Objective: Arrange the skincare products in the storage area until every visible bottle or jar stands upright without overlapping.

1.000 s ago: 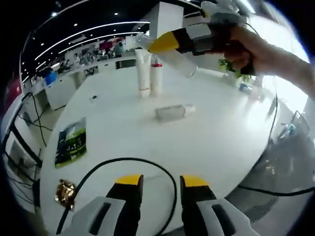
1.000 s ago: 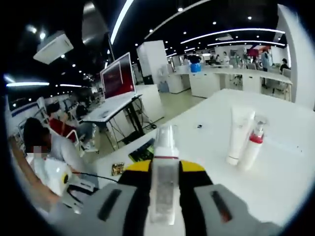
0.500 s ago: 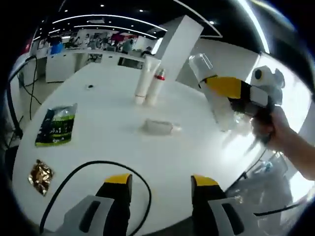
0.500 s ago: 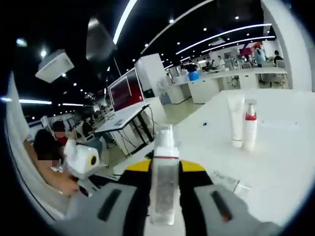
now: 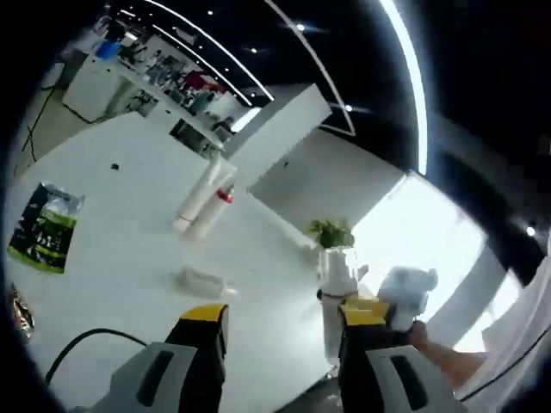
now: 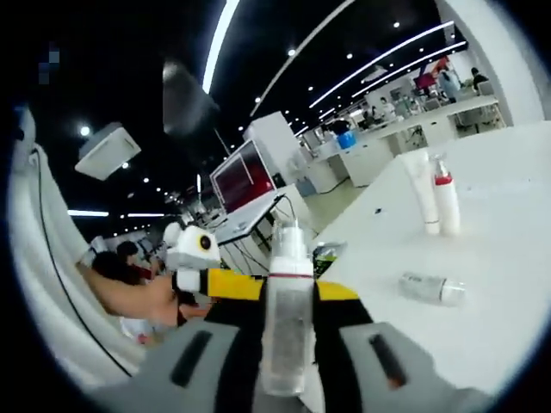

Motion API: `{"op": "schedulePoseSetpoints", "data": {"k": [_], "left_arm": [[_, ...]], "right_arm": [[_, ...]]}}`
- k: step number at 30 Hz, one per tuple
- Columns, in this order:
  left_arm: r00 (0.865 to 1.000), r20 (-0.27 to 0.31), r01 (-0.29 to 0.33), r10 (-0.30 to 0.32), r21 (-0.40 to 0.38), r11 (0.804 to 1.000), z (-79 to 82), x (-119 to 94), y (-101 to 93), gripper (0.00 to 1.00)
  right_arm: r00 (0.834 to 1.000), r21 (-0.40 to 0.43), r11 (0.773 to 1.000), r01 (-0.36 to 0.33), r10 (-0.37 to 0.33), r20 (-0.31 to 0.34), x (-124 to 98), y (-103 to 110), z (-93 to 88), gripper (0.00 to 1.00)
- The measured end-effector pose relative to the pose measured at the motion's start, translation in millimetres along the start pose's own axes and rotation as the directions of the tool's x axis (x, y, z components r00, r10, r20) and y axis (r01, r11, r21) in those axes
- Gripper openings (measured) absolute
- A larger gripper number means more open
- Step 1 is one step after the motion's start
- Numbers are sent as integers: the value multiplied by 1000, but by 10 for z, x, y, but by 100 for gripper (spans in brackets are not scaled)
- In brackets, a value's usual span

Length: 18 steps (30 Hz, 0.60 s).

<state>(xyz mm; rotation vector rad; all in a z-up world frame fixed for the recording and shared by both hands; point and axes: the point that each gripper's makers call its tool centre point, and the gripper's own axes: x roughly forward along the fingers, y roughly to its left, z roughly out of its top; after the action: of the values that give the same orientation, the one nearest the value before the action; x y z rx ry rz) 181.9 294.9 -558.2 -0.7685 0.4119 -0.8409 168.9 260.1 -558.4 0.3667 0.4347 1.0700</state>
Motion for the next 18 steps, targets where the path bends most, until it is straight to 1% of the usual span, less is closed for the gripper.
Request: {"op": "schedulePoseSetpoints", "data": {"k": [2, 3, 5, 7, 8, 9, 10, 11, 12, 13, 14, 15, 17, 18], "left_arm": [[997, 15, 76, -76, -24, 997, 67, 50, -163, 51], [992, 9, 123, -123, -22, 992, 81, 81, -264, 51], [986, -18, 164, -164, -31, 986, 45, 123, -340, 51], [974, -38, 220, -222, -45, 974, 3, 162, -434, 50], [971, -49, 233, -236, -49, 971, -24, 172, -457, 47], [968, -57, 242, -245, -52, 969, -47, 191, -479, 44], [965, -61, 251, -254, -52, 967, -62, 200, -496, 39], [960, -66, 268, -272, -58, 962, -81, 202, -525, 32], [957, -61, 279, -283, -69, 958, -82, 206, -542, 28], [947, -54, 312, -317, -89, 946, -81, 197, -606, 25], [951, -47, 303, -307, -72, 950, -70, 209, -591, 24], [952, -51, 298, -302, -75, 952, -81, 194, -597, 24], [948, -68, 306, -311, -76, 949, -105, 163, -624, 24], [949, -74, 301, -306, -71, 951, -114, 160, -628, 24]], "right_arm": [[1000, -14, 1000, -26, 26, -7, 4, 72, -7, 21], [999, -19, 999, -42, 41, -10, 6, 120, -13, 21], [997, -16, 997, -74, 74, -5, 10, 198, -5, 21], [994, -11, 994, -109, 109, -4, 12, 281, -3, 21], [993, -8, 993, -119, 119, -4, 13, 302, -4, 21], [990, 0, 990, -143, 143, -8, 16, 354, -13, 21], [988, -1, 988, -156, 156, -11, 18, 386, -22, 21], [985, 0, 985, -170, 170, -21, 20, 427, -44, 21], [983, 1, 983, -184, 184, -25, 18, 456, -60, 21], [983, 9, 984, -180, 180, -28, 13, 445, -76, 21], [982, 18, 982, -187, 187, -24, -1, 448, -81, 21], [981, 28, 981, -191, 192, -22, -25, 441, -87, 21], [979, 27, 979, -201, 202, -24, -47, 470, -100, 21], [979, 17, 980, -201, 201, -31, -48, 479, -109, 22]]}}
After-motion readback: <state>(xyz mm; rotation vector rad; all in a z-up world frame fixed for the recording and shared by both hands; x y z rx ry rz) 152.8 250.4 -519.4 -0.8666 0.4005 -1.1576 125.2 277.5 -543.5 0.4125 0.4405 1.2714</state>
